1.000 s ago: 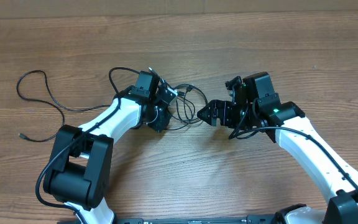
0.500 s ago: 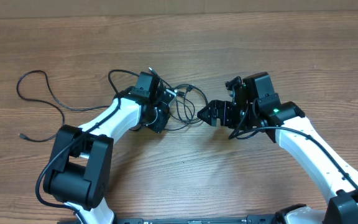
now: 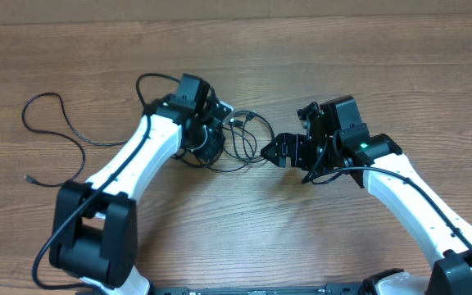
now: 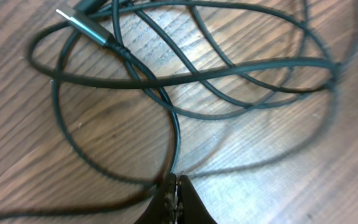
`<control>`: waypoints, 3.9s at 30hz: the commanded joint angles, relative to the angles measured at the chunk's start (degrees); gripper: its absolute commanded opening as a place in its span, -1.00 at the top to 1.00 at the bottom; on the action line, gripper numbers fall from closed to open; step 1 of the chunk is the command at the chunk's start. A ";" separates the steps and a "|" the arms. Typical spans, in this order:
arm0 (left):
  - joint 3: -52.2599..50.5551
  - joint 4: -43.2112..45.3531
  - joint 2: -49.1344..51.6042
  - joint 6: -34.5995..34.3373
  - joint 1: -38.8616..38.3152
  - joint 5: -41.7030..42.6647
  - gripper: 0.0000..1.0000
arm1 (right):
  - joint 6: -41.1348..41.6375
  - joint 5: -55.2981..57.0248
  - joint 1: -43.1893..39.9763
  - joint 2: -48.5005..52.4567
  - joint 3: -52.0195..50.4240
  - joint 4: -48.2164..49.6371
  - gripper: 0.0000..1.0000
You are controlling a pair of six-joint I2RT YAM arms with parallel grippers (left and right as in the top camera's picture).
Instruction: Untangle cables
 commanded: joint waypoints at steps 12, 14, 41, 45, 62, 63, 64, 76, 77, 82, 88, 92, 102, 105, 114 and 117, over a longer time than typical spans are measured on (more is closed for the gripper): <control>-0.50 1.38 -0.66 0.46 -0.42 1.14 0.13 | -0.26 1.62 0.17 0.22 0.11 0.11 -0.83; -1.53 2.23 -0.22 0.46 -0.44 1.14 0.10 | -0.26 1.62 0.17 0.22 0.11 0.15 -0.83; -3.78 3.04 11.23 -3.06 -3.65 -4.00 0.92 | -0.24 1.60 0.17 0.22 0.11 0.11 -0.83; -0.28 -0.76 9.16 -3.67 -3.65 -5.18 0.91 | -0.24 1.60 0.17 0.22 0.11 0.11 -0.83; 26.53 -39.08 3.28 20.81 -3.63 16.15 0.92 | -3.30 -5.49 0.17 0.22 0.11 0.83 -0.86; 26.91 -39.98 3.28 22.67 -3.63 18.25 0.92 | -4.85 -7.87 0.17 0.22 0.11 1.22 -0.84; 27.30 -40.89 3.28 24.35 -3.63 20.15 0.91 | -6.78 -10.86 0.17 0.22 0.11 1.66 -0.83; 27.67 -42.42 3.28 27.06 -3.50 22.84 0.92 | -19.54 -8.07 2.38 0.22 0.09 3.15 -0.75; 27.67 -42.34 3.28 27.02 -3.28 21.73 0.92 | -20.02 -7.98 2.80 0.22 0.09 3.17 -0.75; 27.67 -36.50 3.28 6.91 -0.11 3.50 0.92 | -16.50 0.31 3.10 0.22 0.09 2.43 -0.74; 27.67 -32.96 3.28 -14.03 9.14 -9.73 0.91 | -14.97 3.56 3.10 0.22 0.09 0.87 -0.75; 27.65 -32.79 3.28 -21.49 17.84 -9.70 0.92 | -14.97 3.56 3.10 0.22 0.09 0.33 -0.75; 27.61 -35.01 3.28 -27.26 39.12 -12.55 0.92 | -14.97 3.56 3.10 0.22 0.09 0.07 -0.75; 27.52 -34.95 3.30 -27.63 43.74 -15.89 0.91 | -14.97 3.56 3.10 0.22 0.09 0.09 -0.75; 27.50 -35.58 3.30 -28.94 50.90 -16.92 -0.99 | -14.97 3.54 3.10 0.22 0.09 0.07 -0.75; 27.47 -35.60 3.30 -28.96 50.77 -15.89 -0.99 | -14.97 3.54 3.10 0.22 0.09 0.07 -0.75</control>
